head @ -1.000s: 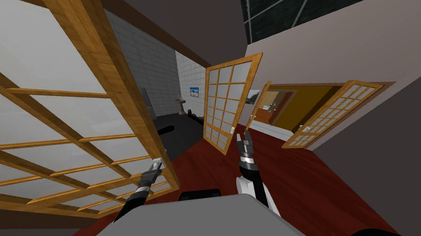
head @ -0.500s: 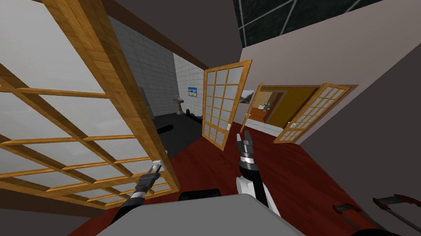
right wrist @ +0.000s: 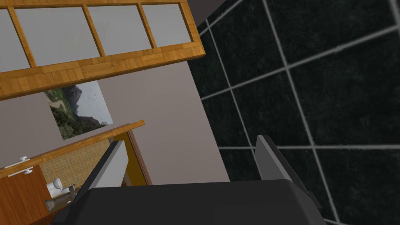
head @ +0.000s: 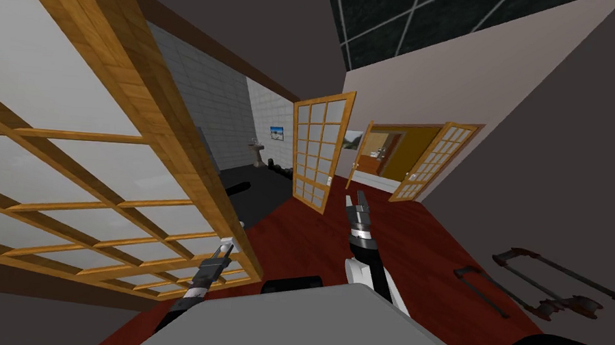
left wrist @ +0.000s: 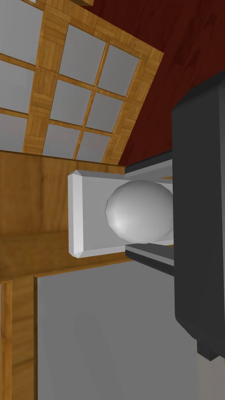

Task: Pull the door open

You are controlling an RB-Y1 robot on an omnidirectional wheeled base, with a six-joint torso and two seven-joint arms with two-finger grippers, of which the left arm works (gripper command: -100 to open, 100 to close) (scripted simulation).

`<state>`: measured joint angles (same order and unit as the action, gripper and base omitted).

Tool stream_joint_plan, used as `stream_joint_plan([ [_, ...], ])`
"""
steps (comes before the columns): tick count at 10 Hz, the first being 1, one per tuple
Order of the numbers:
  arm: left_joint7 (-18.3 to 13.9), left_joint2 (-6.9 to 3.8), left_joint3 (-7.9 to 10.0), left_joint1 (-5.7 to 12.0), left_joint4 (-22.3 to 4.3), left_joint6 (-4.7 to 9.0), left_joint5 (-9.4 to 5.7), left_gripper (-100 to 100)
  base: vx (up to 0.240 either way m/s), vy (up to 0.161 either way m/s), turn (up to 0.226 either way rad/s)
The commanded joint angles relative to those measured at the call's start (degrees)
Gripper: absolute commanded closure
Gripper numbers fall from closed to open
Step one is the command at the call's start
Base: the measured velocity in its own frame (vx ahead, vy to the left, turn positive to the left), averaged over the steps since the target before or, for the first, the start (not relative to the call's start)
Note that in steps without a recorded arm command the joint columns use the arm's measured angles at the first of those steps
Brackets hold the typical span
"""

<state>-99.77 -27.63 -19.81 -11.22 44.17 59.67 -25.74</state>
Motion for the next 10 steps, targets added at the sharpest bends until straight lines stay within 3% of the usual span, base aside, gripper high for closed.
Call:
stream_joint_plan([
  [1, -1.1, -0.82, -0.95, -0.8, -0.07, 1.46, 0.57, 100, -0.199, 0.068, -0.132],
  [4, -2.62, -2.0, -2.16, -1.63, -0.6, 3.68, 1.34, 100, -0.192, 0.05, -0.095],
  [5, -2.24, -1.7, -2.06, -1.47, -0.52, 2.83, 1.25, 100, -0.08, 0.022, -0.021],
  [10, -1.3, -2.11, -4.53, -3.2, 2.81, 3.08, 2.81, 100, -0.186, 0.047, -0.045],
])
